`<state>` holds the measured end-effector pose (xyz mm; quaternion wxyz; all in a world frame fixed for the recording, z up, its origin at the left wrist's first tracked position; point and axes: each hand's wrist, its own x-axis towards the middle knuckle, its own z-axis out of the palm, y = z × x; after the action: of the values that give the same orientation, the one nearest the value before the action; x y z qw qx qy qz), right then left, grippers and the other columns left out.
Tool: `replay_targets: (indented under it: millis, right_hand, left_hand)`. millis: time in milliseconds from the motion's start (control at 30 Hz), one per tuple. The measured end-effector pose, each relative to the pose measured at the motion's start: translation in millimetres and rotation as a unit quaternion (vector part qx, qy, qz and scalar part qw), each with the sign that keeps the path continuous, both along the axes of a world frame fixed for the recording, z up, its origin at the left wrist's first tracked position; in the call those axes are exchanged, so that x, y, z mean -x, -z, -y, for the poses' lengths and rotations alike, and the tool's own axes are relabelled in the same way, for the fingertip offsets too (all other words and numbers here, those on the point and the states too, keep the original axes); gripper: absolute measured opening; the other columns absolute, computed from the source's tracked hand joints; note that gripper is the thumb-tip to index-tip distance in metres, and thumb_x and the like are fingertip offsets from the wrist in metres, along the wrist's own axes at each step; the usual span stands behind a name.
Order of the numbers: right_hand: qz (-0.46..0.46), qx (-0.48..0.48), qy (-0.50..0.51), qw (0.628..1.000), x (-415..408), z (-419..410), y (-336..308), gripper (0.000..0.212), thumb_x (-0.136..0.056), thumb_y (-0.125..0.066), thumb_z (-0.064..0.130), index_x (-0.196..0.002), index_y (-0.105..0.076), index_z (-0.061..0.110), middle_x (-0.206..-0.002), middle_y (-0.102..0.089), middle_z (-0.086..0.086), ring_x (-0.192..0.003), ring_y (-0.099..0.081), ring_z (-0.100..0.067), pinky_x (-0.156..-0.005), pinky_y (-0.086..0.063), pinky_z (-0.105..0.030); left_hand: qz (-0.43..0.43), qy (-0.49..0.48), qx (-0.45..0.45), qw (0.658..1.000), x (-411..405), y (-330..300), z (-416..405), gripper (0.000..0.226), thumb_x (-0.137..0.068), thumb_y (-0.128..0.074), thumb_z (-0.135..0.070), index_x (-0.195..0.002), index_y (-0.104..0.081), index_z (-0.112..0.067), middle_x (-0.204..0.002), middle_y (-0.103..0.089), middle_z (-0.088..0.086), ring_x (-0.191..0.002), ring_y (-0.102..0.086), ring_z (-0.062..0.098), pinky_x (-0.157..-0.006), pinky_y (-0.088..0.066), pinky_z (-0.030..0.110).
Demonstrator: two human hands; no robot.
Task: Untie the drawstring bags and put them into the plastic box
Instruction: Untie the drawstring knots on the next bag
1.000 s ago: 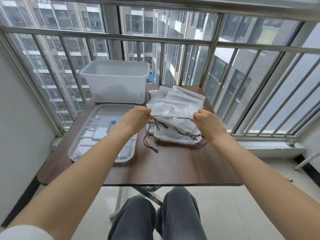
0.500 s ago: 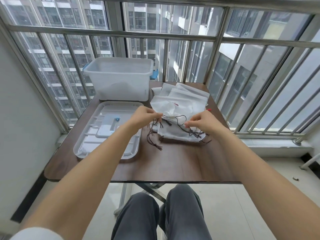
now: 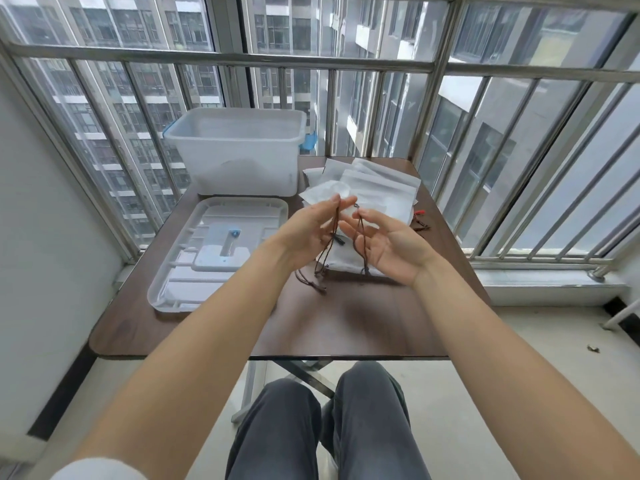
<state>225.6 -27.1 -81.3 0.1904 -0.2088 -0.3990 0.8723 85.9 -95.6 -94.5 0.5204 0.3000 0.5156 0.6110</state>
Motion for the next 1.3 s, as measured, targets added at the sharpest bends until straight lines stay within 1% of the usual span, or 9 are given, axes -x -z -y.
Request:
replay_targets:
  millis: [167, 300, 467, 600, 700, 967, 1067, 1167, 1300]
  right_hand:
    - [-0.019, 0.006, -0.001, 1.0, 6, 10, 2, 0.013, -0.093, -0.049, 0.01, -0.086, -0.058, 0.015, -0.081, -0.067, -0.003, -0.069, -0.069, -0.009, -0.052, -0.05, -0.011]
    - [0.053, -0.173, 0.039, 0.983, 6, 10, 7, 0.018, -0.091, -0.053, 0.004, -0.076, -0.058, 0.012, -0.067, -0.061, -0.001, -0.055, -0.058, -0.007, -0.051, -0.044, -0.015]
    - [0.247, -0.689, 0.088, 0.675, -4, -1, 14, 0.007, -0.086, -0.063, 0.008, -0.079, -0.065, 0.007, -0.086, -0.052, -0.003, -0.073, -0.051, -0.011, -0.071, -0.031, -0.012]
    - [0.213, -0.806, 0.062, 0.549, -6, -8, 19, 0.008, -0.083, -0.063, 0.0, -0.075, -0.064, 0.001, -0.111, -0.051, -0.018, -0.105, -0.054, -0.03, -0.092, -0.032, -0.016]
    - [0.194, -0.807, 0.06, 0.554, -5, -13, 19, 0.009, -0.081, -0.065, -0.002, -0.074, -0.066, 0.003, -0.122, -0.046, -0.022, -0.12, -0.047, -0.033, -0.103, -0.034, -0.028]
    - [0.202, -0.762, 0.024, 0.614, -6, -19, 11, 0.005, -0.082, -0.067, 0.002, -0.083, -0.071, 0.004, -0.133, -0.038, -0.02, -0.127, -0.04, -0.027, -0.104, -0.016, -0.009]
    - [0.207, -0.763, 0.006, 0.612, -2, -23, 13, 0.005, -0.081, -0.067, 0.002, -0.083, -0.071, 0.005, -0.132, -0.04, -0.019, -0.127, -0.041, -0.029, -0.107, -0.02, -0.015]
    - [0.227, -0.753, 0.009, 0.617, 0, -23, 14, 0.003, -0.083, -0.065, 0.003, -0.084, -0.068, 0.004, -0.133, -0.04, -0.017, -0.127, -0.043, -0.029, -0.109, -0.031, -0.03]
    - [0.293, -0.75, 0.035, 0.591, 3, -23, 17, 0.01, -0.09, -0.056, 0.008, -0.093, -0.063, 0.002, -0.135, -0.043, -0.015, -0.114, -0.054, -0.033, -0.099, -0.04, -0.038]
  left_hand:
    - [0.046, -0.012, -0.028, 0.998, -9, 2, -7, 0.021, -0.095, -0.048, -0.03, -0.103, -0.065, -0.019, -0.093, -0.062, -0.006, -0.074, -0.052, 0.003, -0.058, -0.035, 0.013]
    - [-0.006, -0.016, -0.024, 1.0, -6, -1, -6, 0.022, -0.094, -0.049, -0.027, -0.109, -0.066, -0.027, -0.12, -0.059, 0.0, -0.087, -0.048, 0.008, -0.058, -0.035, 0.015]
    - [-0.088, -0.047, -0.007, 0.995, -1, 0, -4, 0.034, -0.083, -0.058, -0.012, -0.112, -0.068, -0.028, -0.111, -0.059, 0.0, -0.064, -0.035, 0.006, -0.05, -0.023, 0.017]
    - [-0.133, -0.072, 0.01, 0.989, -10, -3, -3, 0.035, -0.088, -0.054, -0.005, -0.11, -0.067, -0.029, -0.102, -0.062, 0.001, -0.06, -0.037, 0.006, -0.045, -0.027, 0.013]
    - [-0.151, -0.073, 0.005, 0.986, -14, -2, -2, 0.042, -0.087, -0.05, -0.004, -0.107, -0.066, -0.037, -0.101, -0.07, -0.003, -0.059, -0.044, 0.006, -0.051, -0.027, 0.019]
    - [-0.273, 0.014, -0.015, 0.962, -16, -8, 2, 0.052, -0.074, -0.04, 0.015, -0.106, -0.068, -0.015, -0.104, -0.067, -0.006, -0.086, -0.057, 0.001, -0.068, -0.041, 0.014]
    - [-0.358, 0.019, -0.006, 0.934, -20, -20, 3, 0.044, -0.072, -0.041, 0.009, -0.102, -0.069, -0.007, -0.094, -0.067, 0.004, -0.065, -0.053, 0.005, -0.058, -0.037, 0.009]
    - [-0.498, -0.044, 0.012, 0.866, -19, -26, 1, 0.051, -0.076, -0.04, 0.01, -0.113, -0.067, -0.012, -0.103, -0.068, 0.006, -0.081, -0.059, 0.021, -0.053, -0.035, 0.007]
    - [-0.711, -0.006, 0.066, 0.7, -15, -29, 2, 0.045, -0.088, -0.042, -0.002, -0.126, -0.057, -0.021, -0.127, -0.054, -0.001, -0.117, -0.05, 0.021, -0.091, -0.035, 0.035]
